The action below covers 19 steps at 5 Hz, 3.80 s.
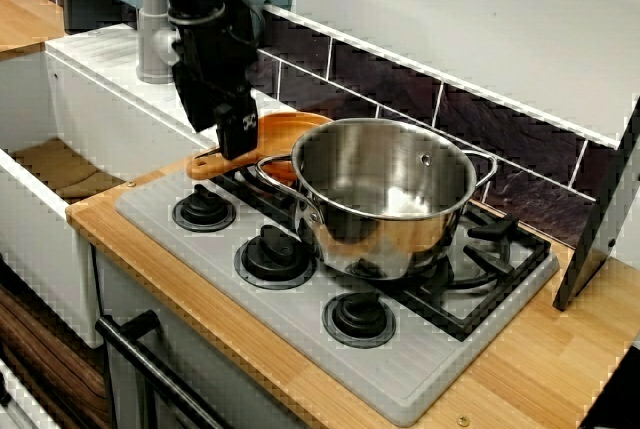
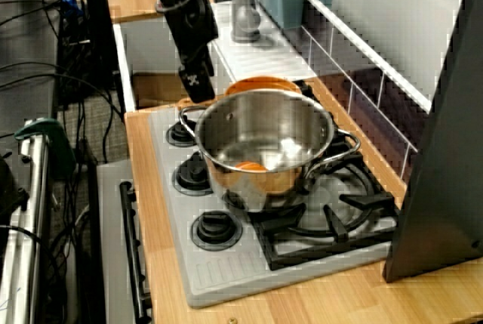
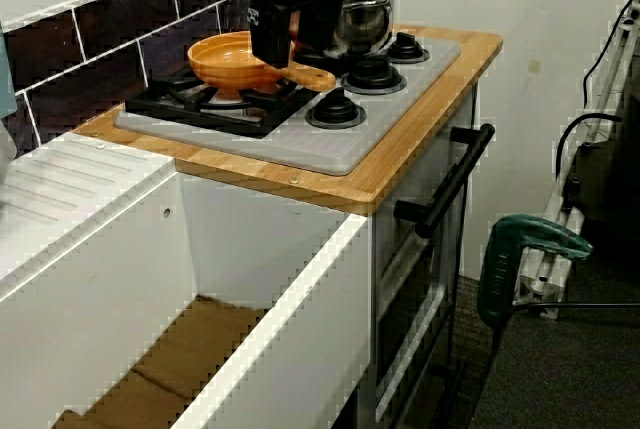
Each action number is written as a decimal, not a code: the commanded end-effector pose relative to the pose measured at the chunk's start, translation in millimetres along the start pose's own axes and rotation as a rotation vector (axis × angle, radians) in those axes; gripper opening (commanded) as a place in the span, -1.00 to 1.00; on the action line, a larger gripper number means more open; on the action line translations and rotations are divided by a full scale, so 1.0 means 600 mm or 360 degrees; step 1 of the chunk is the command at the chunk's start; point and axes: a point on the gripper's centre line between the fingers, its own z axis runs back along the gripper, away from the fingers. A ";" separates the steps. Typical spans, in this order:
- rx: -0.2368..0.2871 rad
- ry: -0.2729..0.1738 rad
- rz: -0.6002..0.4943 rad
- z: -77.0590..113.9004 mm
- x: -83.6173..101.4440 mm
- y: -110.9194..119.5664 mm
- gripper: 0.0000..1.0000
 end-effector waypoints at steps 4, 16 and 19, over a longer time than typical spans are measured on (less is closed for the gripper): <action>0.0036 -0.0011 0.0008 -0.025 -0.017 -0.008 1.00; 0.0129 -0.0119 -0.0138 0.141 0.022 0.002 -1.00; 0.0410 -0.0165 -0.0313 0.146 0.021 -0.014 -1.00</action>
